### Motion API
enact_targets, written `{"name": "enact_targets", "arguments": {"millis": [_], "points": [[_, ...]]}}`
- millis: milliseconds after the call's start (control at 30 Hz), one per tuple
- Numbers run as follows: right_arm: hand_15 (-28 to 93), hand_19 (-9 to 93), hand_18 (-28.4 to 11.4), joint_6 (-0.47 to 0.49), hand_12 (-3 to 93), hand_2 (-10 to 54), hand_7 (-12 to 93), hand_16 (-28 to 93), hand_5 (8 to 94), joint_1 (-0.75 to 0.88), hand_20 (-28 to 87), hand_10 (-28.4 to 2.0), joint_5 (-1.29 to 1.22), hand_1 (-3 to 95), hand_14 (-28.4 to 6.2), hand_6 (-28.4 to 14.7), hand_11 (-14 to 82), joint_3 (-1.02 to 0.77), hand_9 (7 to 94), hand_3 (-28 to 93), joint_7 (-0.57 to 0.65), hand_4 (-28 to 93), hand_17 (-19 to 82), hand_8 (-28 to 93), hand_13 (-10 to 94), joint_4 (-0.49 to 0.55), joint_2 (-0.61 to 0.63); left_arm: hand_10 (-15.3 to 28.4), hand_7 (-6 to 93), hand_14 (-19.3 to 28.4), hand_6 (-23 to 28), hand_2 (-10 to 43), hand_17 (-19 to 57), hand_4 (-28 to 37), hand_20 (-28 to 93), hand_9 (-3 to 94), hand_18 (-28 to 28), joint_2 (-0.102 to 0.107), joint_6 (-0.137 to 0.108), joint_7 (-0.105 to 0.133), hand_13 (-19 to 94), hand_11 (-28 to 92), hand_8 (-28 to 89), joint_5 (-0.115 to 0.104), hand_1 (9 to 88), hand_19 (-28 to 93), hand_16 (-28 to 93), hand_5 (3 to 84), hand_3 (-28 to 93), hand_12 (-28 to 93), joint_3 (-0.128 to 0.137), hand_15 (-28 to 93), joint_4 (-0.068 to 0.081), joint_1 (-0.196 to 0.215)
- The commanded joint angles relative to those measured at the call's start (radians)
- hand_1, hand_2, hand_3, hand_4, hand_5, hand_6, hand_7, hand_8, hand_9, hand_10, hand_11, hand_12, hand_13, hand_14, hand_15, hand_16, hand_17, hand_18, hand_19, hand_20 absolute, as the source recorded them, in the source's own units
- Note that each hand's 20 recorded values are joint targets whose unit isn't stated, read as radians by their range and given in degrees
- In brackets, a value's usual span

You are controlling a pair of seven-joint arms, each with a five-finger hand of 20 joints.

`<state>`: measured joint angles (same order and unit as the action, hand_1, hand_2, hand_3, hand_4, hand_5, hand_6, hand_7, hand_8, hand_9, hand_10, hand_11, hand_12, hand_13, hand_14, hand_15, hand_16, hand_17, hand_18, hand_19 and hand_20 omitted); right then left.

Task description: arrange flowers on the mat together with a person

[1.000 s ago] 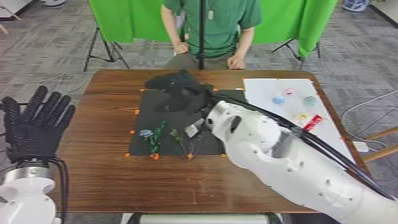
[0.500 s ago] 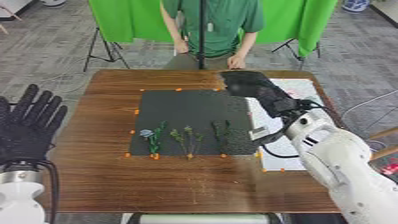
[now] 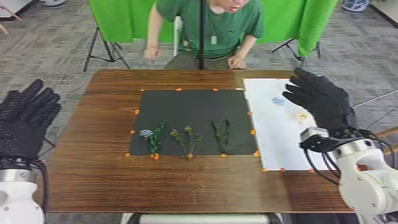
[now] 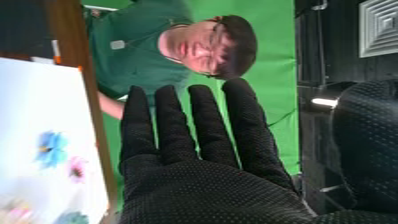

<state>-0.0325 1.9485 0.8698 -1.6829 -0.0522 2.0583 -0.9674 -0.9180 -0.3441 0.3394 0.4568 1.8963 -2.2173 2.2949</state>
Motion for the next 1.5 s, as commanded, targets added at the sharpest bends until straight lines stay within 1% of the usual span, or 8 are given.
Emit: {"name": "enact_targets", "arguments": {"millis": [33,167,300,567,767,1167,1267,1500], "points": [[5,30,-15.5,0.07,14.5,4.5,7,22,37.5,0.101,9,-13.8,0.047,12.9,-14.0,-4.0,2.4,-0.085,34.2,72,-0.035,-22,9,-7,26,0.02,-0.043,13.1,9.0,10.0,7.0,17.2,-4.5,-28.3,11,30.1,11.8,0.082,0.007,-0.047,18,15,-9,0.075,24.2,29,-7,41.7,70,7,0.028,20,-0.006,0.042],[5,29,-15.6,0.101,14.4,4.3,7,22,37.2,0.142,10,-13.8,0.082,12.8,-14.1,-4.0,2.5,-0.128,33.9,72,-0.018,-22,9,-7,26,0.038,-0.074,12.6,11.0,8.7,4.3,15.7,-4.8,-28.3,10,28.4,10.9,0.083,0.015,-0.059,16,16,-10,0.119,25.6,29,-7,45.4,70,6,0.045,19,-0.005,0.053],[4,29,-15.6,0.042,14.4,4.2,7,22,37.0,0.12,10,-13.7,0.09,12.7,-14.2,-4.1,2.5,-0.087,33.9,72,-0.014,-22,9,-7,25,0.04,-0.051,12.4,11.3,7.7,4.5,14.4,-4.8,-28.3,10,27.9,9.9,0.084,-0.018,-0.088,15,16,-10,0.243,27.2,28,-7,48.4,70,6,0.036,19,-0.005,0.045],[4,30,-15.8,0.004,14.6,3.6,7,23,36.8,0.071,11,-14.1,0.073,14.1,-14.6,-4.4,2.6,-0.032,33.7,72,0.024,-22,8,-7,25,0.033,-0.031,13.1,11.1,10.0,5.3,14.0,-4.5,-28.3,10,29.7,11.1,0.074,0.026,-0.094,19,18,-10,0.249,27.3,30,-8,47.2,71,5,0.032,21,0.007,0.019],[4,31,-15.9,-0.021,14.7,3.6,7,23,36.9,0.064,11,-14.1,0.079,14.7,-14.7,-4.7,2.5,-0.015,33.7,72,0.017,-22,8,-7,25,0.034,-0.018,13.2,11.1,10.3,5.5,13.6,-4.4,-28.3,10,30.3,11.3,0.077,0.034,-0.088,19,18,-10,0.202,27.4,30,-8,47.0,72,5,-0.009,21,0.022,-0.032],[4,32,-16.1,0.001,14.9,3.5,8,24,37.2,0.04,11,-14.1,0.087,15.4,-14.6,-4.8,2.6,0.0,33.9,72,0.0,-22,8,-7,26,0.033,-0.004,14.4,10.2,11.7,7.6,13.6,-4.3,-28.3,10,32.7,11.9,-0.01,0.129,-0.049,21,17,-9,0.012,26.2,30,-8,45.5,73,6,-0.037,23,0.044,-0.071],[4,32,-16.2,-0.005,15.0,3.5,8,24,37.2,0.04,11,-14.1,0.081,15.5,-14.7,-4.8,2.6,0.002,33.9,72,-0.004,-22,8,-7,26,0.034,-0.004,14.5,9.9,11.7,7.5,13.5,-4.3,-28.3,9,32.8,11.9,-0.026,0.148,-0.017,21,17,-9,-0.08,25.5,30,-8,44.9,72,6,-0.054,23,0.051,-0.076],[4,32,-16.2,0.0,15.1,3.6,8,24,37.3,0.038,11,-14.1,0.086,15.7,-14.6,-5.0,2.6,-0.005,34.1,72,-0.013,-22,8,-7,26,0.043,0.013,14.3,9.0,11.8,7.2,13.7,-4.2,-28.3,10,33.0,12.1,-0.046,0.187,0.011,22,16,-9,-0.131,24.3,29,-8,44.3,72,6,-0.071,22,0.06,-0.086]]}}
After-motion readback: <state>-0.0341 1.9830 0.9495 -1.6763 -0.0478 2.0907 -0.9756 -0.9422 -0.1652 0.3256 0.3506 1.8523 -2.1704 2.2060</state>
